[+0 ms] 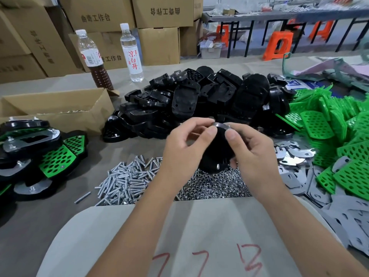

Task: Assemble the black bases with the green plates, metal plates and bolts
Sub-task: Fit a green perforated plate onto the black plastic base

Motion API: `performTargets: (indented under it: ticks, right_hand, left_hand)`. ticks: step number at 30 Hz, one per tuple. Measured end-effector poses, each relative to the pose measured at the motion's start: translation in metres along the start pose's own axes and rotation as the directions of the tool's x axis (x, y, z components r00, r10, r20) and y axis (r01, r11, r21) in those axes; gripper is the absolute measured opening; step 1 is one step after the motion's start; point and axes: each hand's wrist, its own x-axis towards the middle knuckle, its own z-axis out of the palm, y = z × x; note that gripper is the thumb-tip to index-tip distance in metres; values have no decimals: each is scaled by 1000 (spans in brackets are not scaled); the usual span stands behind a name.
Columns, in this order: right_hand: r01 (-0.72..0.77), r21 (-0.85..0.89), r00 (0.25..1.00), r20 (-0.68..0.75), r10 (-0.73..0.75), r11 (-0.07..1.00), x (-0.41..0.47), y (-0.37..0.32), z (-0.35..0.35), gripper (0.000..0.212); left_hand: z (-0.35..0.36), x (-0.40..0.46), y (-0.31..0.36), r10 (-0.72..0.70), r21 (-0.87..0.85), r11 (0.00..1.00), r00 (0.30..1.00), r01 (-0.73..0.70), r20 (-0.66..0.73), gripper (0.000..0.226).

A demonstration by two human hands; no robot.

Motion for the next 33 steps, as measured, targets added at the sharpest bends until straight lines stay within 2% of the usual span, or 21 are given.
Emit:
performTargets:
  ticks: [3,5,8,17,25,33]
  right_hand:
    - [-48,19,994,100,46,999,-1,2,0,17]
    - [-89,60,978,197,75,994,-2,2,1,18]
    - [-185,138,951,276,142,973,-4,2,4,23]
    - [-340,251,923,272,271,906,-10,1,5,28]
    - [-312,273,934,265,241,910,-10,0,7,27]
    - [-378,296,912,282,298,877,-10,-3,4,33]
  left_hand:
    - [7,-4,-7,26,-42,999,999,-27,-19,16]
    - [9,-8,-13,-51,-154,987,994,36,-94,15]
    - [11,-12,-16,-167,-308,944,978,122,-123,20]
    - [13,-12,-13,-189,-322,936,975,142,-119,32]
    - [14,-14,-14,-193,-313,938,973,146,-124,20]
    - [15,-16,-10,-252,-390,900,963,197,-97,28]
